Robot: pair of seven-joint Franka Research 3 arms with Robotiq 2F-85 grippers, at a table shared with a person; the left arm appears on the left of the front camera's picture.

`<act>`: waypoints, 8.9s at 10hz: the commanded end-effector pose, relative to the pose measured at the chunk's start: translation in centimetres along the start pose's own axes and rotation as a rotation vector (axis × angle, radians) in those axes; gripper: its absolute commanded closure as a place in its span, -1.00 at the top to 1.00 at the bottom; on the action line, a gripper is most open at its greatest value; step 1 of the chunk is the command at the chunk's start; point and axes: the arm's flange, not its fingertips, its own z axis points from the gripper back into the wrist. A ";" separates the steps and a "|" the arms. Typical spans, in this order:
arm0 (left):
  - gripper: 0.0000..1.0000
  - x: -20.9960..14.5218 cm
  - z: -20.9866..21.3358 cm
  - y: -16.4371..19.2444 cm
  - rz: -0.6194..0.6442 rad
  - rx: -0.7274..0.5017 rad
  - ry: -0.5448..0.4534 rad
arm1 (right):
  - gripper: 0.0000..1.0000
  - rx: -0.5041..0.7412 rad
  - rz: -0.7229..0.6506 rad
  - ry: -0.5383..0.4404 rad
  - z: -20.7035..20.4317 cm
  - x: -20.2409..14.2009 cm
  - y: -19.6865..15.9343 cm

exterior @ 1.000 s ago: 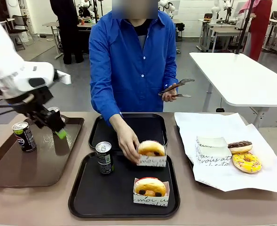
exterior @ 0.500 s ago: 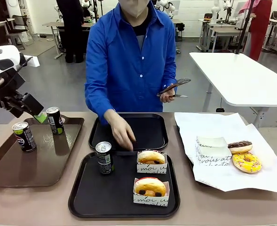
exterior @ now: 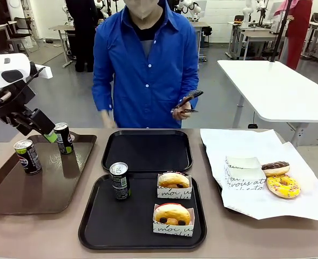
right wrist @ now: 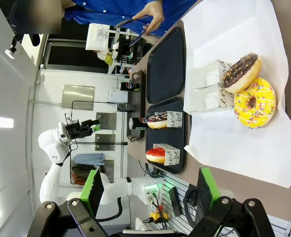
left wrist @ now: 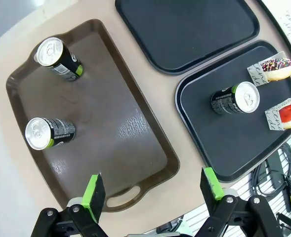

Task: Set up donuts and drinks on trays.
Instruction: Pick up one Pepsi coke from the Handle tray and place it on the Flat Tray without a Pepsi coke.

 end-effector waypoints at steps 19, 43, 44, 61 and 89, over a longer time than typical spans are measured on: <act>1.00 6.0 -5.9 16.0 0.384 0.155 0.178 | 1.00 0.029 0.018 -0.010 -0.1 0.2 0.0; 0.15 4.2 -16.6 18.3 0.365 0.030 0.410 | 1.00 0.029 0.018 -0.010 -0.1 0.2 0.0; -0.14 4.2 -16.3 18.3 0.365 0.036 0.405 | 1.00 0.029 0.018 -0.010 -0.1 0.2 0.0; -0.20 5.2 2.8 10.0 0.454 0.075 0.269 | 1.00 0.029 0.018 -0.010 -0.1 0.2 0.0; 0.17 2.0 9.5 5.0 -0.017 -0.260 0.467 | 1.00 0.029 0.018 -0.010 -0.1 0.2 0.0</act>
